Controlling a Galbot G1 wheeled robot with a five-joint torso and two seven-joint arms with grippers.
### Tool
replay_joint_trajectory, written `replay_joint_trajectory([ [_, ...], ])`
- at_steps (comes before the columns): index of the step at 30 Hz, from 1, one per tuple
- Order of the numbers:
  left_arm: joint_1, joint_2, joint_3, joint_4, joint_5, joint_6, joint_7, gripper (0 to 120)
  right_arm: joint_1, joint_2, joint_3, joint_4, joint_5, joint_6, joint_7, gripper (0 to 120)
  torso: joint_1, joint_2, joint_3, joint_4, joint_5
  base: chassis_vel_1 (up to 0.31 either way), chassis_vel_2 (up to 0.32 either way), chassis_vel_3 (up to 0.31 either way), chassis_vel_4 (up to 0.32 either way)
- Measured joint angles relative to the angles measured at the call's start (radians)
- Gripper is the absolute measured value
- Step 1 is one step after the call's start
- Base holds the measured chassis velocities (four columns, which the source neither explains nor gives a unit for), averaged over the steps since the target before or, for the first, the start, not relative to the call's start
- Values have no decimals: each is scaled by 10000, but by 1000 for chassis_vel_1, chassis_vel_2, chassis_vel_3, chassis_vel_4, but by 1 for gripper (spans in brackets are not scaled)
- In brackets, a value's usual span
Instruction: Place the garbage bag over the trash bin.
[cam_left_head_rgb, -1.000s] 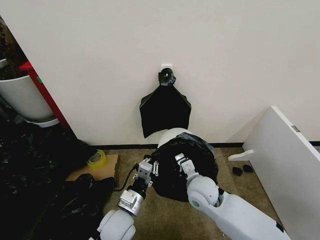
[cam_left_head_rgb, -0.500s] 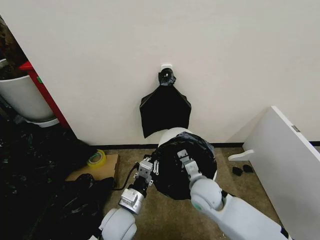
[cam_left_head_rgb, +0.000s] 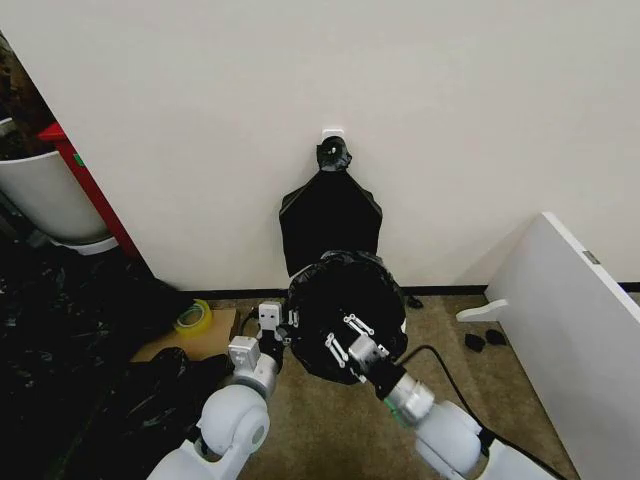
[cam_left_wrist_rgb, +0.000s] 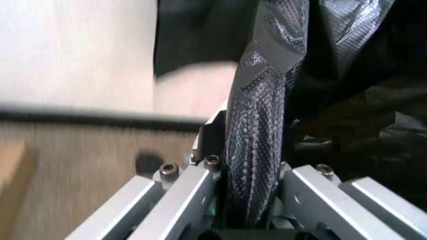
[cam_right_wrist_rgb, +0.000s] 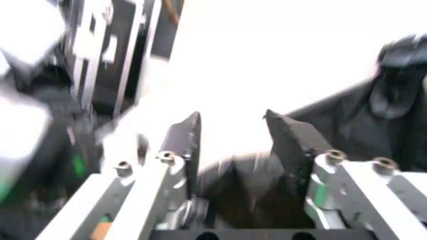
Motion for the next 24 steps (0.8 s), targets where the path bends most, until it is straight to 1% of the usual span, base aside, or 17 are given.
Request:
replay_joint_trajectory([
  [1, -2, -50, -62, -33, -338, 284, -164, 1, -99, 69, 77, 50, -114, 83, 128, 45, 0, 0, 0, 3, 0, 0, 0, 0, 0],
  [3, -3, -57, -70, -37, -388, 325, -188, 1, -99, 69, 77, 50, -114, 83, 128, 45, 0, 0, 0, 3, 0, 0, 0, 0, 0],
  [4, -41, -142, -177, -70, -1069, 917, -546, 1, -347, 243, 231, 148, -581, 149, 693, 53, 0, 0, 0, 2, 1, 0, 0, 0, 0],
  [5, -87, -195, -242, -70, -1544, 1270, -813, 1, -513, 359, 305, 189, -985, 145, 1295, 58, 0, 0, 0, 3, 2, 0, 0, 0, 0],
  [6, -87, -195, -242, -70, -1544, 1270, -813, 1, -513, 359, 305, 189, -985, 145, 1295, 58, 0, 0, 0, 3, 2, 0, 0, 0, 0],
  [7, -171, -270, -381, -35, -2221, 1706, -1218, 1, -773, 560, 465, 254, -1583, 60, 2215, 65, 0, 0, 0, 3, 1, 0, 0, 0, 0],
  [8, -287, -351, -755, 94, -2900, 2091, -1603, 1, -1101, 792, 675, 378, -2114, -137, 3196, 72, 0, 0, 0, -6, -3, 0, 0, 0, 0],
  [9, -356, -401, -1073, 198, -3252, 2260, -1818, 1, -1311, 935, 783, 452, -2382, -371, 3797, 75, 0, 0, 0, -5, -1, 0, 0, 0, 0],
  [10, -356, -401, -1073, 198, -3252, 2260, -1818, 1, -1311, 935, 783, 452, -2382, -371, 3797, 75, 0, 0, 0, -5, -1, 0, 0, 0, 0],
  [12, -423, -530, -1891, 392, -3912, 2501, -2133, 1, -1615, 1162, 887, 485, -2824, -1036, 4861, 87, 0, 0, 0, 3, 1, 0, 0, 0, 0],
  [13, -423, -530, -1891, 392, -3912, 2501, -2133, 1, -1615, 1162, 887, 485, -2824, -1036, 4861, 87, 0, 0, 0, 3, 1, 0, 0, 0, 0],
  [16, -415, -706, -2879, 466, -5081, 2775, -2525, 1, -1774, 1146, 810, 145, -3130, -1219, 5183, 98, 0, 0, 0, 2, 1, 0, 0, 0, 0],
  [17, -412, -723, -3087, 453, -5513, 2873, -2627, 1, -1826, 1120, 728, 74, -3134, -1204, 5173, 99, 0, 0, 0, 3, 1, 0, 0, 0, 0],
  [18, -412, -723, -3087, 453, -5513, 2873, -2627, 1, -1826, 1120, 728, 74, -3134, -1204, 5173, 99, 0, 0, 0, 3, 1, 0, 0, 0, 0],
  [20, -390, -732, -3367, 360, -6028, 2999, -2720, 1, -1898, 1090, 563, -107, -3127, -1167, 5086, 100, 0, 0, 0, 0, -3, 0, 0, 0, 0],
  [24, -366, -702, -3687, 192, -6405, 3053, -2752, 1, -1853, 1131, 450, -553, -3056, -1136, 4933, 100, 0, 0, 0, 1, 1, 0, 0, 0, 0],
])
